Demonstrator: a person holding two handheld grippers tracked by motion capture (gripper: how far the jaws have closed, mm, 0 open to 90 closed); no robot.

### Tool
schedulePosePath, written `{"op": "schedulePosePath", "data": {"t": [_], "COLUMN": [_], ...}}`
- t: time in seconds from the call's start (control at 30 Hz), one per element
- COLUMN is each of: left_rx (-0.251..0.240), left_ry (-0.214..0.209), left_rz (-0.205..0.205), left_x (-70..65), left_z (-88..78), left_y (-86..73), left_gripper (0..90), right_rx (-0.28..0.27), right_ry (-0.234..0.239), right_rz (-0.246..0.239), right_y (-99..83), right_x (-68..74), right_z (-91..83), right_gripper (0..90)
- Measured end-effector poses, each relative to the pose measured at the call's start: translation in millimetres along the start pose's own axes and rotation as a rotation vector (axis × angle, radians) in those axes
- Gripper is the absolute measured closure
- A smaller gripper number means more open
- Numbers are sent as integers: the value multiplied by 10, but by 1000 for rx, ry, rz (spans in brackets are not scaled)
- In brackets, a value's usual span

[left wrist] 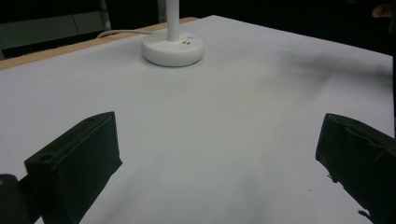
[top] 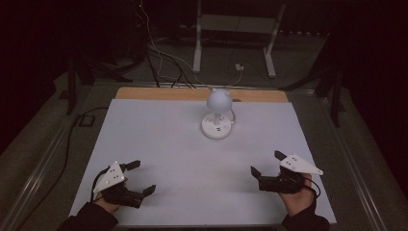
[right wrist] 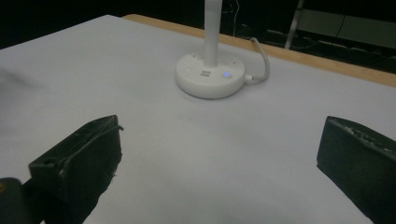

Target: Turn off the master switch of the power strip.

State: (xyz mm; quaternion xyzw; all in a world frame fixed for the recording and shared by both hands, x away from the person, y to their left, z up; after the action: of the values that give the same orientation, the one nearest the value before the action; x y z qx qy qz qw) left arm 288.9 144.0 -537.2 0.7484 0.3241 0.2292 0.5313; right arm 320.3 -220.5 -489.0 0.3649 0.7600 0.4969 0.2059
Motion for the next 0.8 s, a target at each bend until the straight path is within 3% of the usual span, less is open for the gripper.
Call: {"op": "schedulePosePath", "data": {"t": [0.8], "left_rx": [-4], "left_ry": [1], "left_rz": [-3], "left_x": [4], "left_z": [-8], "left_y": [10], "left_gripper": [3], "right_rx": [-21], "right_ry": [38], "right_rz": [-39], "right_y": [409], "right_x": [67], "right_z": [254], "right_gripper": [0]}}
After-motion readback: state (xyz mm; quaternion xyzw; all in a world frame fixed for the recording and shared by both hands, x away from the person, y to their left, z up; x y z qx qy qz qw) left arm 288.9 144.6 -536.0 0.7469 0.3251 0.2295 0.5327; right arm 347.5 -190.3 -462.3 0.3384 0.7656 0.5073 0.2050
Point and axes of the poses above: each handheld gripper's, and its own axes: z roughly forward along the jaws, y roughly out of its top, x roughly to its left, the point moved 10 cm from there along z, roughly forward along the jaws, and after that the axes turned 9 degrees about y, right-handed, at the moved point
